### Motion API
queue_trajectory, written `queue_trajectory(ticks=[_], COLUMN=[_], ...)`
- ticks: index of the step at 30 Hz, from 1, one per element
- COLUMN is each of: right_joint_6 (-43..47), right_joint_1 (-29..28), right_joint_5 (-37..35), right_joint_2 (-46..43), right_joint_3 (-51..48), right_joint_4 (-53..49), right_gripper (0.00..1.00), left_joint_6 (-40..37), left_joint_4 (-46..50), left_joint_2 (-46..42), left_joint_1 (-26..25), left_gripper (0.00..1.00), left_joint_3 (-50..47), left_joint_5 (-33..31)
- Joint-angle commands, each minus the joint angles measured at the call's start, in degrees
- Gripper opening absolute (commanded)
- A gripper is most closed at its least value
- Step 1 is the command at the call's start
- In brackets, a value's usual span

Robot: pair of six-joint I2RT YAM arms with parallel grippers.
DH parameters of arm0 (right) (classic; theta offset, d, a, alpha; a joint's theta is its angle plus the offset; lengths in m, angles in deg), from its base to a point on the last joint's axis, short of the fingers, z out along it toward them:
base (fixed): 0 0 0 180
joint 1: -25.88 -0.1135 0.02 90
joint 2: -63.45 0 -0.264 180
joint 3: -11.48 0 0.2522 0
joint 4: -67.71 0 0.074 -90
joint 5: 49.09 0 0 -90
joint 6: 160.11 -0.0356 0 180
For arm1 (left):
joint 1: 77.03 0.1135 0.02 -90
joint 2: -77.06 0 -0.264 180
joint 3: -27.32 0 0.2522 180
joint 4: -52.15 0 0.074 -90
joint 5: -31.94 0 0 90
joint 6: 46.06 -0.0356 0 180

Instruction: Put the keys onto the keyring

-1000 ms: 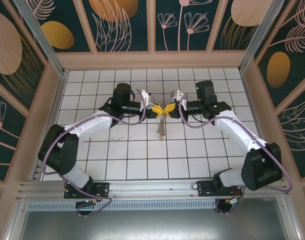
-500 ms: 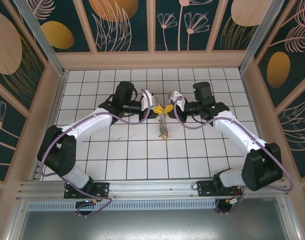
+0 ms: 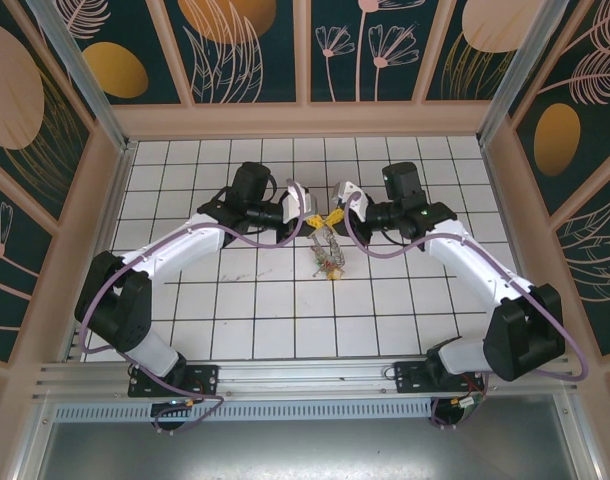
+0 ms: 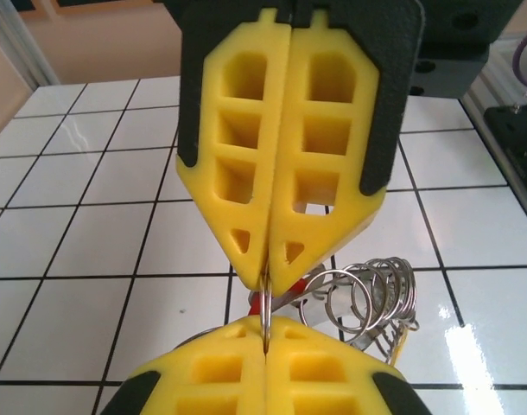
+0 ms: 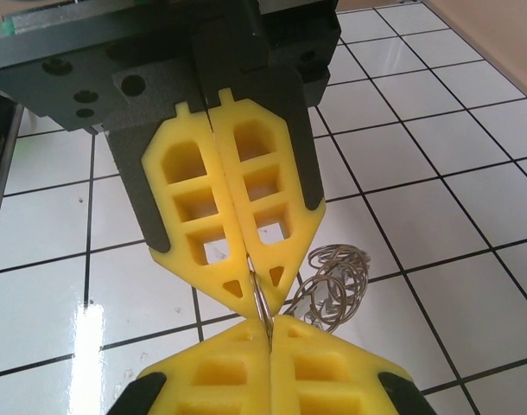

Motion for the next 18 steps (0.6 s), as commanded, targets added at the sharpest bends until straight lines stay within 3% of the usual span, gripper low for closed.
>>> queue_trajectory(ticks=[1,6,11,13,18], right_joint_6=[0.43,3.25,4.39,4.48,4.44], right_joint_1=[-0.65,0.96,2.75,3.25,5.33], right_joint_5=[0.89,3.71,8.52,9.96,13.31], right_joint_2=[0.29,-0.08,0.98,1.07,1.26], right_joint_3=[2.42,-0.23,-1.50,-1.78,-3.24], right_joint_4=[-0.96,-0.53,0.34,1.01,3.10], right_gripper=[0.00,0.04,0.09,0.14,0.16], left_joint_6=[0.76,4.58,9.41,10.90,14.08], left_joint_4=[-2.58,-10.93,-20.09,-22.51,-27.74], left_joint_2=[-0.07,-1.16,-0.84,-0.49,-0.29], left_joint_1=[-0.54,-0.45,-0.44,-0.38,-0.45], left_gripper=[0.00,0.00,0.00,0.00,0.00], left_joint_3=[1.20,-1.65,-3.43,-3.76,-5.18], left_joint_5=[1.19,4.50,11.90,13.47,15.46])
